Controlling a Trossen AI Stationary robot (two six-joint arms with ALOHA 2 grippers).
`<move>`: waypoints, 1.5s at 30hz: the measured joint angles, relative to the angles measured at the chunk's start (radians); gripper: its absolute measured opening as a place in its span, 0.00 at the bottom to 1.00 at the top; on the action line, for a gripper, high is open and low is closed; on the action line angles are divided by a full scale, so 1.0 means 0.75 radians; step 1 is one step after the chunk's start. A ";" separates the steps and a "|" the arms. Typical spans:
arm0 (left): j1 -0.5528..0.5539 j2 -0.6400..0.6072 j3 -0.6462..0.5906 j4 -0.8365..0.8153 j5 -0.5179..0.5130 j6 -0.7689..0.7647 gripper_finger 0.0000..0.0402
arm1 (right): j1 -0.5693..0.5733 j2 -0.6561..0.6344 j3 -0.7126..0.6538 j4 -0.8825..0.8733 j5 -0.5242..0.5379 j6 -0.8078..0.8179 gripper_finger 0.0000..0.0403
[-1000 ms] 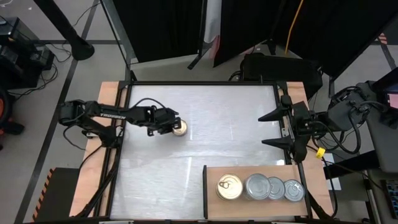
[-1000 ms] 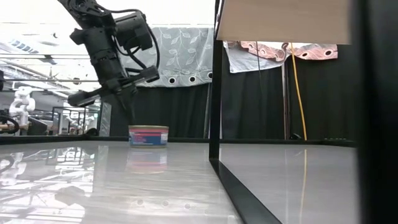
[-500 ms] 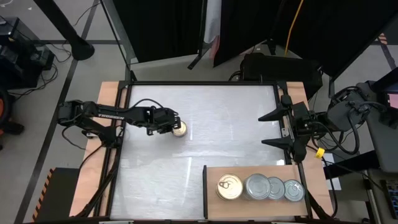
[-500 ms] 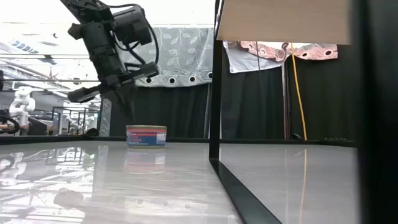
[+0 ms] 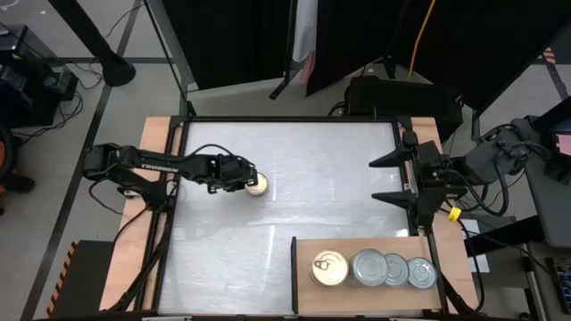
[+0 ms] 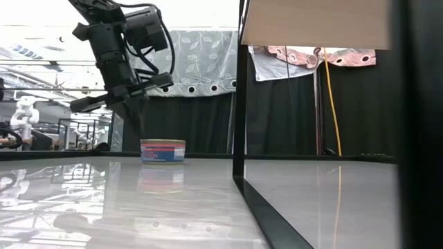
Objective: Stack canned seafood by type on shelf
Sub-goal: Stack the blue-pink tuna can on top of the other blue-pink tuna can on the shelf
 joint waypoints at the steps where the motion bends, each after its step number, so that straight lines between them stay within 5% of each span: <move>1: 0.000 0.000 0.000 0.001 -0.004 0.001 0.01 | -0.003 0.000 0.000 0.000 0.000 0.000 0.84; 16: -0.027 0.096 0.006 0.033 -0.047 0.033 0.01 | -0.005 0.000 0.000 0.001 -0.004 0.003 0.84; 34: -0.206 0.015 0.086 -0.279 -0.004 -0.028 0.00 | -0.005 -0.002 -0.001 -0.011 -0.004 0.001 0.84; 40: -0.216 -0.115 0.218 -0.328 0.078 0.367 0.02 | -0.005 -0.008 -0.001 -0.017 -0.003 0.099 0.84; 45: -0.137 -0.167 0.366 -0.488 0.246 0.772 0.19 | -0.032 -0.008 -0.001 -0.020 -0.009 0.175 0.84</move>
